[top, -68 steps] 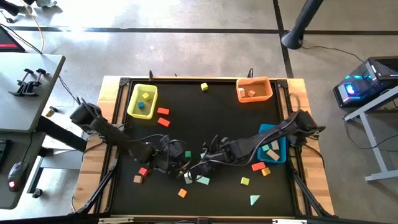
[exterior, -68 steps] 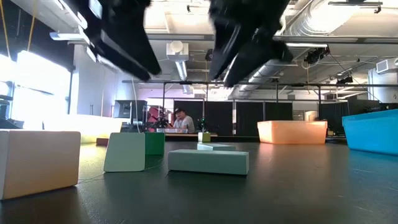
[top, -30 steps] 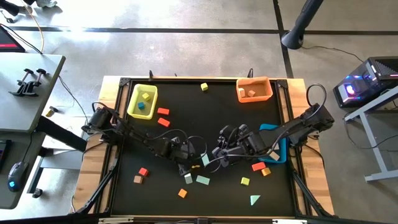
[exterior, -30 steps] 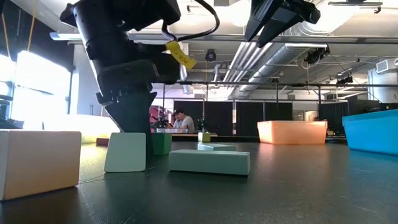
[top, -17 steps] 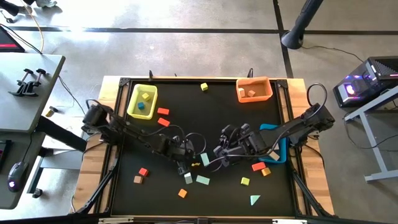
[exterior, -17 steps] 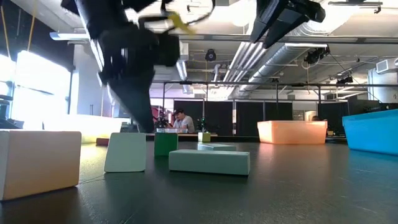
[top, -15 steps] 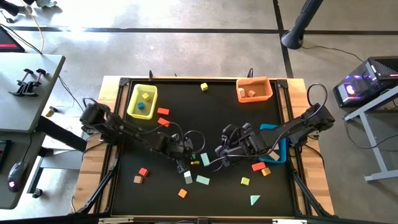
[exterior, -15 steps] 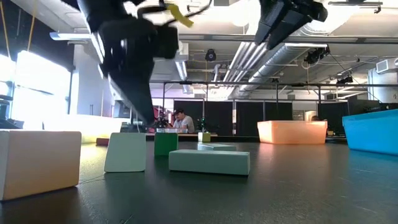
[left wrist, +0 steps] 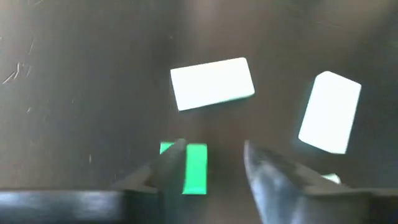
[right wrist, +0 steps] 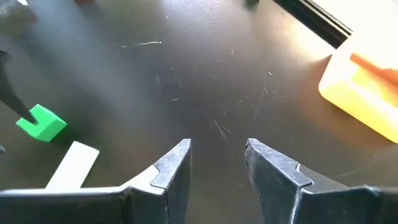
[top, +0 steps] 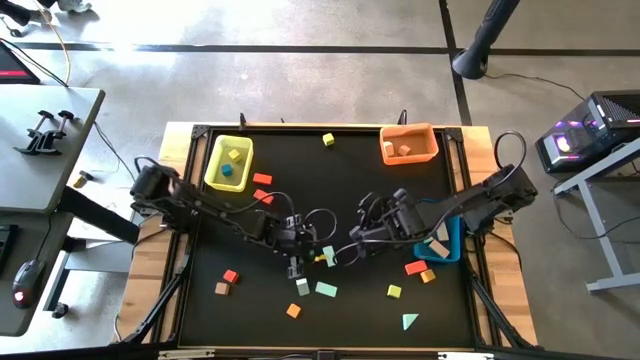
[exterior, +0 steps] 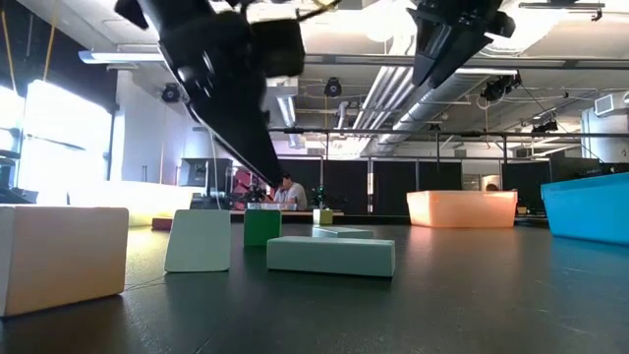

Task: Sort blocks by size
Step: Put the green square block into the yellow bin

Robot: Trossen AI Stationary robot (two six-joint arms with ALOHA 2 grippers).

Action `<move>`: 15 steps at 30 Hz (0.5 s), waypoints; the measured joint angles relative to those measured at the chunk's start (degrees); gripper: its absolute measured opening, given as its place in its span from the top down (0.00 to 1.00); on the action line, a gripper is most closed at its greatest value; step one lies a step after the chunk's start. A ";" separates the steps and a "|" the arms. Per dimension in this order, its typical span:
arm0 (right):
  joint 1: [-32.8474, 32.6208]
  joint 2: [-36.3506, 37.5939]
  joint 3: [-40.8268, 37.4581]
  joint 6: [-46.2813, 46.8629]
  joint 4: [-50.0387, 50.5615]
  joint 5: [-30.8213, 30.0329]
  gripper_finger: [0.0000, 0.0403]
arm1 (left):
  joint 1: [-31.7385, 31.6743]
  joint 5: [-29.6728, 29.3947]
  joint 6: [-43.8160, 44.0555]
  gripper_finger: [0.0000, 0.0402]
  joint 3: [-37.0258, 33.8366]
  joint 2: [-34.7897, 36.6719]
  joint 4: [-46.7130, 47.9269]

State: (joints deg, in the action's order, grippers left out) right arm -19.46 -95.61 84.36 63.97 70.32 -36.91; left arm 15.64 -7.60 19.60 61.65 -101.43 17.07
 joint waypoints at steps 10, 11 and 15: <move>0.37 0.00 0.00 -1.44 -1.44 0.26 0.64 | 0.70 -4.70 -0.23 0.29 0.04 -5.24 -0.38; 0.37 0.00 0.00 -1.46 -1.44 0.25 0.64 | 0.88 -4.67 -0.16 0.29 0.04 -5.33 0.73; 0.37 0.00 0.00 -1.47 -1.44 -0.16 0.64 | 1.01 -4.98 2.55 0.34 0.02 -5.22 2.95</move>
State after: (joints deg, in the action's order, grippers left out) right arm -19.09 -95.61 84.36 62.50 68.88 -37.07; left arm 16.65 -12.58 22.15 61.67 -106.65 20.01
